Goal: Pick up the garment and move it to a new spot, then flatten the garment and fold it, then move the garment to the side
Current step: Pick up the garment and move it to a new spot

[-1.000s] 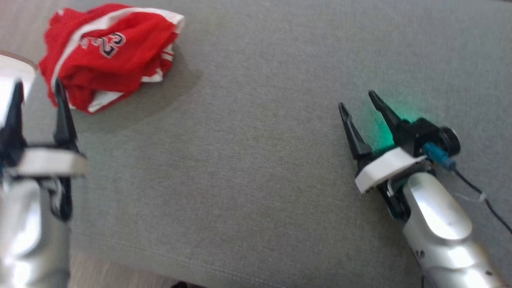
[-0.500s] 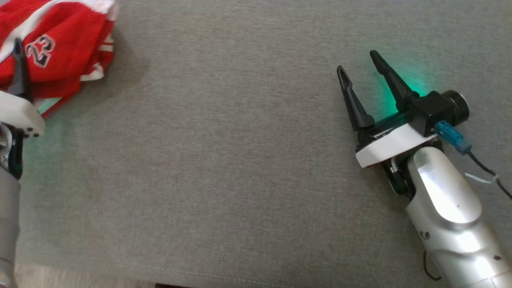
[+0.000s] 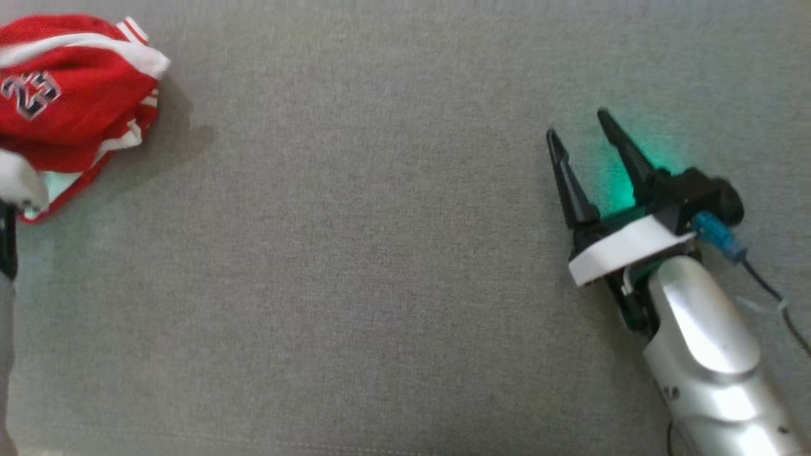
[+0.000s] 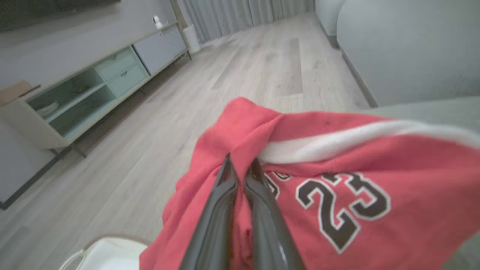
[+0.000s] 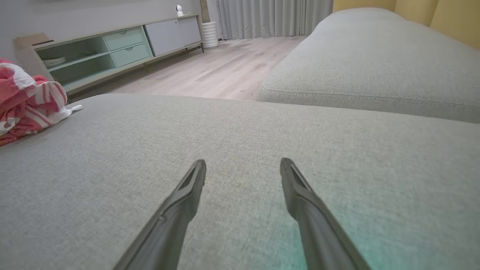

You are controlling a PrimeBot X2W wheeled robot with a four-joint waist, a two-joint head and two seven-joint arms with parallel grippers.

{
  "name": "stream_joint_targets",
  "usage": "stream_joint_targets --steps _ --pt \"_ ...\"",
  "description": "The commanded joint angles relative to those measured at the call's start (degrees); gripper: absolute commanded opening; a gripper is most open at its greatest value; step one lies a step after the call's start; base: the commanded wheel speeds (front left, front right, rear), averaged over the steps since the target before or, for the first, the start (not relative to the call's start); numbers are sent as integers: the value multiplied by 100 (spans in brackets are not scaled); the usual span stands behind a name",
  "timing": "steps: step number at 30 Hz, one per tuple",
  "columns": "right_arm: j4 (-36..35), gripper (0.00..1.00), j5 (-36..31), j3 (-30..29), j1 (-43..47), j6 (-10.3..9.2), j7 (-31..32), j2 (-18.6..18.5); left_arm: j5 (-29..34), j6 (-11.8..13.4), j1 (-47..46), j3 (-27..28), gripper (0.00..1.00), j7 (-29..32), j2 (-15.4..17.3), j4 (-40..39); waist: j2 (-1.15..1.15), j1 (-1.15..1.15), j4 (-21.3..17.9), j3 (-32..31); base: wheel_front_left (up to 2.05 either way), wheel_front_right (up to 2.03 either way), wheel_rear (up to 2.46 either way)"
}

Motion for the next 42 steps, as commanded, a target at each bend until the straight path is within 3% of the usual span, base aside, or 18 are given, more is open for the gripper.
stream_joint_targets --steps 1,8,16,21,27,28,29,35,42 --pt "-132 100 49 59 122 -4 -6 120 85 -7 -326 79 0 -99 396 -297 0 0 -78 -192 0 0 0" --pt "-93 100 161 -40 447 -4 -6 334 158 -111 -425 -363 0 -206 110 -1451 0 0 -459 -737 0 0 0" --pt "-114 100 245 -30 693 -4 -6 468 -201 -145 -24 -923 0 -142 -755 -2582 0 0 -1267 -1039 0 0 0" --pt "-157 100 285 -60 788 -4 -6 504 -465 -149 371 -1298 0 -111 -1476 -2808 0 0 -1700 -1067 0 0 0" --pt "-164 100 324 -106 860 -4 -6 525 -629 -139 752 -1660 0 -150 -2034 -2473 0 0 -1919 -1054 0 0 0" --pt "-161 100 332 -109 868 -4 -6 528 -644 -112 840 -1709 40 -160 -2092 -2344 0 0 -1937 -1047 0 0 0" --pt "-159 100 340 -115 872 -4 -6 530 -665 -79 934 -1744 100 -169 -2137 -2208 0 0 -1948 -1042 0 0 0" --pt "-176 100 336 -231 879 -4 -6 539 -676 215 1439 -1647 100 -219 -2202 -1705 0 0 -1825 -996 0 0 0" --pt "-256 100 371 -419 866 -4 -6 541 -490 569 2437 -691 100 -223 -1894 -2511 0 0 -1529 -1010 0 0 0"
